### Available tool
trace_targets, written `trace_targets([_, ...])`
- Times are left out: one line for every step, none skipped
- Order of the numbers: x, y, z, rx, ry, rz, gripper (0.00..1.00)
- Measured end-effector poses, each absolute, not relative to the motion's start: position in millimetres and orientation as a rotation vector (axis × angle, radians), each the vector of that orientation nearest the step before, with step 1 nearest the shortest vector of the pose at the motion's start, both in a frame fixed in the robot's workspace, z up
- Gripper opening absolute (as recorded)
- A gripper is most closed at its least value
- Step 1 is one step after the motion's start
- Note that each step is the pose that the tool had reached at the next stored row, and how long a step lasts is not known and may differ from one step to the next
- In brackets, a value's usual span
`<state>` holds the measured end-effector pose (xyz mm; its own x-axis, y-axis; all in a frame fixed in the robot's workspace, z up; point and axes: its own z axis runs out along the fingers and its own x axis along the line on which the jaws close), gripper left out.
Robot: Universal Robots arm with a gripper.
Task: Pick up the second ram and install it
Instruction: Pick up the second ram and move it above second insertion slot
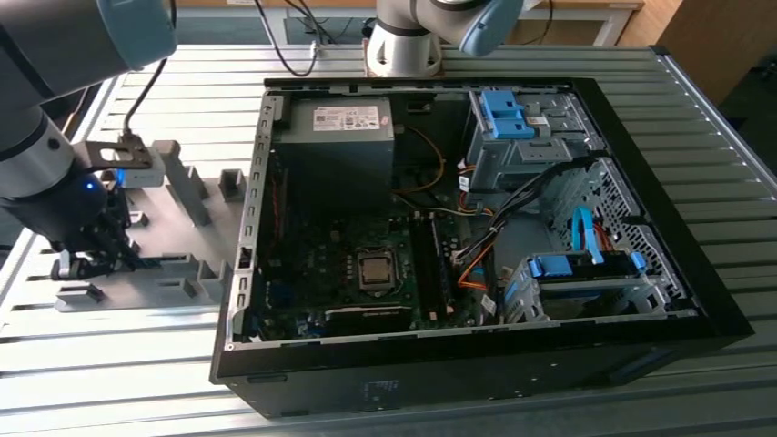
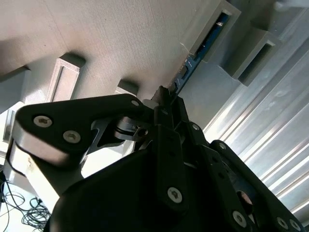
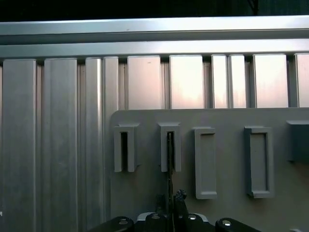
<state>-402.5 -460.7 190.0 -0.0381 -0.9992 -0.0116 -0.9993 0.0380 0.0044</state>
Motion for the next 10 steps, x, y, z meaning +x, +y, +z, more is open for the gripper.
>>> trace_targets([-402.5,-460.1,190.0,-2.175,2.259,0.018,0.21])
trace_targets([-402.4,-459.8,189.8,-2.175,2.259,0.018,0.21])
trace_targets([-402.4,-459.7,189.7,-2.175,2.259,0.018,0.21])
trace_targets([-402.5,-459.8,189.6,-2.175,2.259,0.018,0.21])
trace_targets([-402.5,-459.7,189.4,-2.175,2.259,0.018,0.21])
trace_targets([-402.7,-459.7,189.0,-2.175,2.259,0.018,0.21])
trace_targets([-402.8,-459.7,188.7,-2.175,2.259,0.018,0.21])
trace_targets([-403.1,-459.6,188.5,-2.175,2.259,0.018,0.21])
trace_targets([-403.6,-459.6,188.3,-2.175,2.26,0.018,0.21])
trace_targets([-404.0,-459.6,188.1,-2.175,2.26,0.018,0.21])
